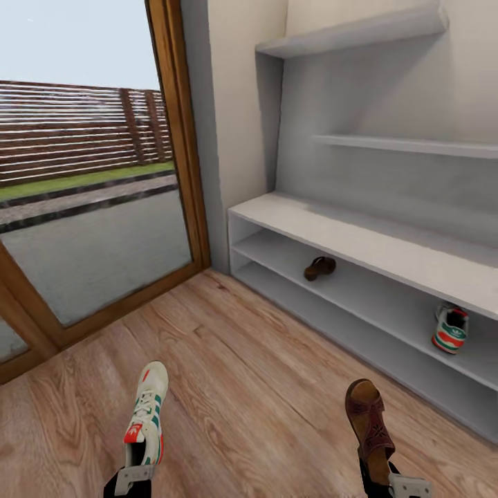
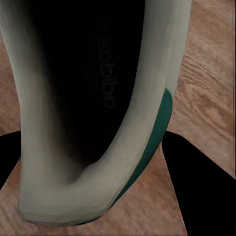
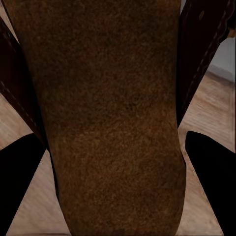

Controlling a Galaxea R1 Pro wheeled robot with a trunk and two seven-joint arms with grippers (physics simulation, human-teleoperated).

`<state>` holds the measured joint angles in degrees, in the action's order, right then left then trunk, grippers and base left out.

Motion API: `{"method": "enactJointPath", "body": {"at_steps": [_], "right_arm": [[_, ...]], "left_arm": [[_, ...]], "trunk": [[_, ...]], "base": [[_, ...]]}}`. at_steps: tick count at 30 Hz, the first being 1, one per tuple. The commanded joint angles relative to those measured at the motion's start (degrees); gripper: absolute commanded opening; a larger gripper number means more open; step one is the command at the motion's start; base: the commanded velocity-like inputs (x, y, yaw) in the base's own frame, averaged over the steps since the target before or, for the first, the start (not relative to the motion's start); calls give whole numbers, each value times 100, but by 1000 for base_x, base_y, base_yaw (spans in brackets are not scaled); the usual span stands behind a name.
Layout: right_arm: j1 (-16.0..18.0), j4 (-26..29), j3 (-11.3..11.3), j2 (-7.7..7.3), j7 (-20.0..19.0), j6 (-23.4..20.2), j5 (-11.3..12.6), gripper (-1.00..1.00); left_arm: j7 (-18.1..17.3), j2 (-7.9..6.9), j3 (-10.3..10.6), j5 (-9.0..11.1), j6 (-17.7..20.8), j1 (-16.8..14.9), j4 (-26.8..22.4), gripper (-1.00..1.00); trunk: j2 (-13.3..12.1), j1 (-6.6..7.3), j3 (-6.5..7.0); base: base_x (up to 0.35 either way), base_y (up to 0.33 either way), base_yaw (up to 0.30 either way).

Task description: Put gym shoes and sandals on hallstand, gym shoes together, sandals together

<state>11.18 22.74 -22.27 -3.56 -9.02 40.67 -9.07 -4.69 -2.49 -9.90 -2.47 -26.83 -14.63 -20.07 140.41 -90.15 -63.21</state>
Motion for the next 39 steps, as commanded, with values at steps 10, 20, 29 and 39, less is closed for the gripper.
{"method": "enactJointPath", "body": {"at_steps": [10,20,29,39], "right_arm": [[7,-5,-50,4,-29,20,-51,-100],[7,-4,-50,4,-29,20,-51,-100],[7,-2,-50,4,-29,20,-51,-100],[7,-6,-50,4,-29,20,-51,-100]], "left_arm": [[-59,3,-48,-26,-15,4,3,-100],[-59,3,-48,-26,-15,4,3,-100],[-59,3,-48,-26,-15,4,3,-100],[-59,3,-48,-24,-15,4,3,-100]], "trunk": [[2,1,-4],[2,1,-4],[2,1,-4],[2,1,-4]], "base": [[1,1,-284],[0,0,-284],[0,10,-284],[0,180,-284]]}}
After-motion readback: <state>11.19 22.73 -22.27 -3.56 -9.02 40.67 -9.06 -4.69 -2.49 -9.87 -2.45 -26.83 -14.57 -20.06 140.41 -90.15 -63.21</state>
